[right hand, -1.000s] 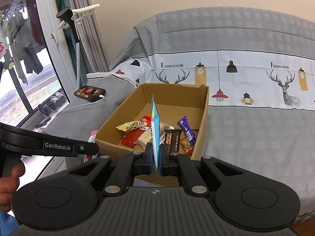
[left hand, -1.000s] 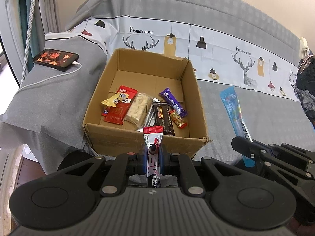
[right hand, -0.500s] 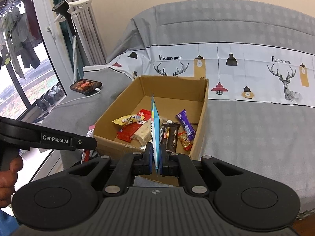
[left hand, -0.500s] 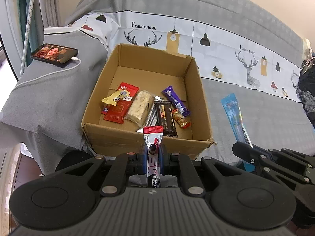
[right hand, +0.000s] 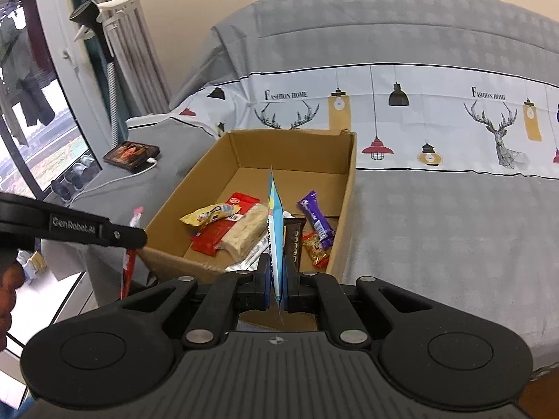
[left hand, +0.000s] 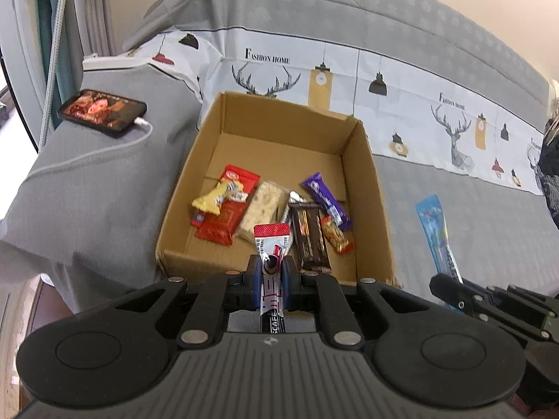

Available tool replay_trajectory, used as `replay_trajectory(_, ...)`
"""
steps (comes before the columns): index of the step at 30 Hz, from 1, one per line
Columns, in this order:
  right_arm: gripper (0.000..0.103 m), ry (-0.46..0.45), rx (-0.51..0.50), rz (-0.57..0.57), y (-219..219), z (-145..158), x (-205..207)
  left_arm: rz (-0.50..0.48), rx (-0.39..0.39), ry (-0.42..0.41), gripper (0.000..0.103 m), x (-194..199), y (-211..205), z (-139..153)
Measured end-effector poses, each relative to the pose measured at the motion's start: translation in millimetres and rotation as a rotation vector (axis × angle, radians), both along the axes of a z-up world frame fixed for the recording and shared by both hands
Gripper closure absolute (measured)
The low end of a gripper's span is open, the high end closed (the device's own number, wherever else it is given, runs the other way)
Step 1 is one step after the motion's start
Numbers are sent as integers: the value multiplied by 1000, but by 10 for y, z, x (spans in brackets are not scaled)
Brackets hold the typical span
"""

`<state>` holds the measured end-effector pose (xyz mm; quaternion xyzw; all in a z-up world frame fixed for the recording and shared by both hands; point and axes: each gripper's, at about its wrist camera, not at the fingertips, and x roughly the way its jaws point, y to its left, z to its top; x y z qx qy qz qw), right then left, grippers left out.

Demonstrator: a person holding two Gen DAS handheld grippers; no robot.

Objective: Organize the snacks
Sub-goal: 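Carry the red stick and blue stick with both tools down into the box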

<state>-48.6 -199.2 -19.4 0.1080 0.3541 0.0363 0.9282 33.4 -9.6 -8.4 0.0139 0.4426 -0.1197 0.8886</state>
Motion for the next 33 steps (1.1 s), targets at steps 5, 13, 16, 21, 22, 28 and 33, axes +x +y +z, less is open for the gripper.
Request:
replay_trajectory(5,97,-7,-2,-9,-11,-1,174,9,1,-2,90,199,-18,-2)
replay_trajectory(13,97,19,11,7,18,-96,485,15,13,9,90,541,-46,-44)
replay_trajectory(16,97,35,17,11,30,-154,622,16,21,13,90,711,-77,-69)
replay_trajectory(21,97,58,40,9,23,-253,881,12,29,24,90,976,-142,-131)
replay_trajectory(22,97,61,43,9,23,-272,927,12,30,28,90,1025,-153,-152)
replay_trajectory(28,97,85,50,13,9,-417,1214,10,49,57,90,1338,-234,-329)
replay_trajectory(33,97,104,44,10,-7,-546,1420,4,63,71,90,1565,-302,-471)
